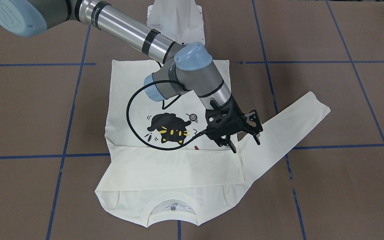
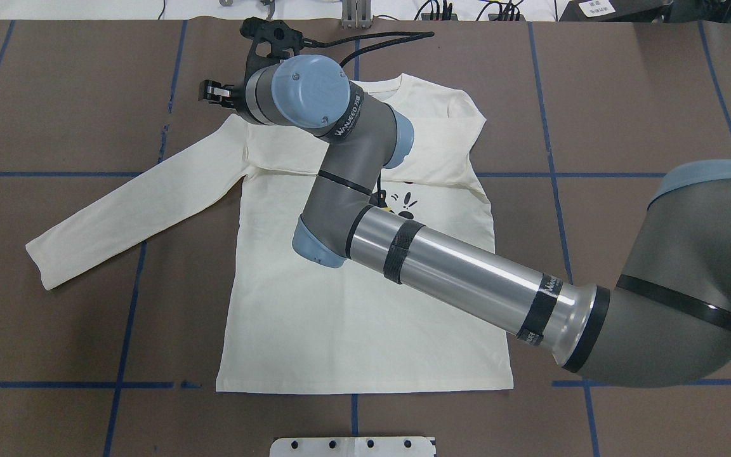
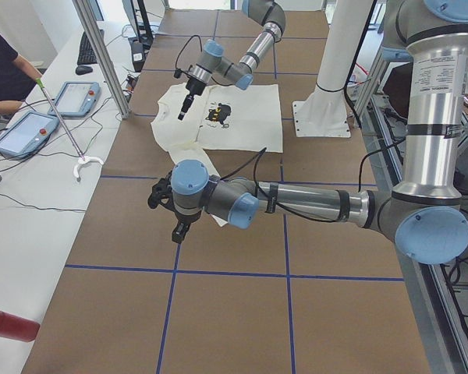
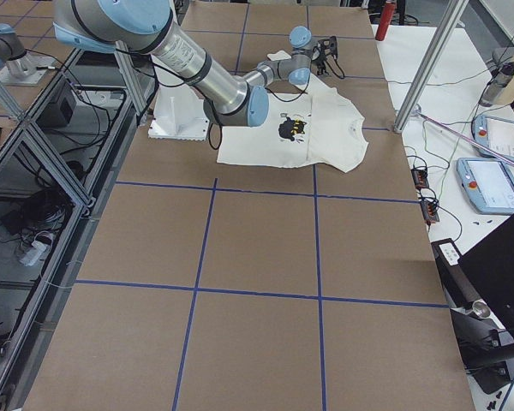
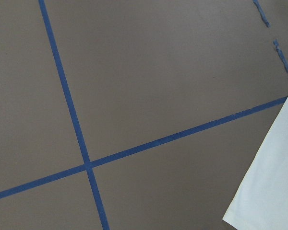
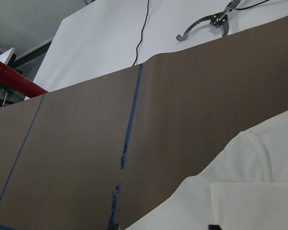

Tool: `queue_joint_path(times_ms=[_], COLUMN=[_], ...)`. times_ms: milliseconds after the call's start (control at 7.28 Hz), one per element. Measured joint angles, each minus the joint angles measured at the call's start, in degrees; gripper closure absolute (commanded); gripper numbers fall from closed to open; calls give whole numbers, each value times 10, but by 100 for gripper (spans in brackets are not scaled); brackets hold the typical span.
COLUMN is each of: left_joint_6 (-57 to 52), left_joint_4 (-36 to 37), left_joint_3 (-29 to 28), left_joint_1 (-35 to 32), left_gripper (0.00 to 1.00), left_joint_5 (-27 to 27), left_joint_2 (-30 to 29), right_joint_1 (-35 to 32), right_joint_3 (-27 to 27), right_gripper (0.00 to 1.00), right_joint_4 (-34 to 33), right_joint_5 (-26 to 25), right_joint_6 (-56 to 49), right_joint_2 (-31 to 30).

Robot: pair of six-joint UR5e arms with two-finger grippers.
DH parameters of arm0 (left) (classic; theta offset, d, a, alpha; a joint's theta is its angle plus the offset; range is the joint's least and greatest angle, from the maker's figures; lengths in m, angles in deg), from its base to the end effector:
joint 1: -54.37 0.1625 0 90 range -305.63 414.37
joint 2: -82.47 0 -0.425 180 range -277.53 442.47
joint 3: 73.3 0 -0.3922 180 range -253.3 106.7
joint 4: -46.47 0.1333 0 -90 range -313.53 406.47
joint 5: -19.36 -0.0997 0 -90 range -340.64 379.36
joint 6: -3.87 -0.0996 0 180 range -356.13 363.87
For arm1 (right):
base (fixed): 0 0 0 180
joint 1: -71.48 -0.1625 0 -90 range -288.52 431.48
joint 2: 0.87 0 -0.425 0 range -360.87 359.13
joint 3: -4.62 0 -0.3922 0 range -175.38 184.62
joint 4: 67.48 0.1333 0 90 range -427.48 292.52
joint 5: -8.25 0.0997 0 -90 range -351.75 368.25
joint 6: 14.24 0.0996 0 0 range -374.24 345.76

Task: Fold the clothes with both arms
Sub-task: 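Lift the cuff with the right gripper and fold the sleeve across the chest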

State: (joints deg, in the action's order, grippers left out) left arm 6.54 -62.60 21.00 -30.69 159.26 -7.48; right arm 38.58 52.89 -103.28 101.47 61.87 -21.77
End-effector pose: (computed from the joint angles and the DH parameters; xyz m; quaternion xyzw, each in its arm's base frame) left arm -0.0132 -0.5107 0.5779 0.1554 0.4244 0.1028 0.8861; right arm -0.6513 -0.5734 0.0498 0.2397 -0.6077 0.1069 0.7495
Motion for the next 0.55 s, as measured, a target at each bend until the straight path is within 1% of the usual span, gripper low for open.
queue_joint_path(times_ms=[137,275,412,550], left_joint_6=[25,81,161,250], left_joint_4=[-8,-37,-85,-147], left_joint_3=[0,1,3,7], left_joint_1=[1,7,29,62], left_gripper=[0,0,0,0], left_joint_5=[-1,-10,-39,-82], left_joint_2=[0,1,10,30], right_joint_1=[1,0,-9,-30], right_joint_3=[6,33,88,153], right_gripper=[0,0,0,0], right_joint_4=[-17,-57,-110,-168], right_joint_5=[0,5,26,71], right_joint_6=[2,4,3,1], right_joint_2=[-2,-15,-47,-90])
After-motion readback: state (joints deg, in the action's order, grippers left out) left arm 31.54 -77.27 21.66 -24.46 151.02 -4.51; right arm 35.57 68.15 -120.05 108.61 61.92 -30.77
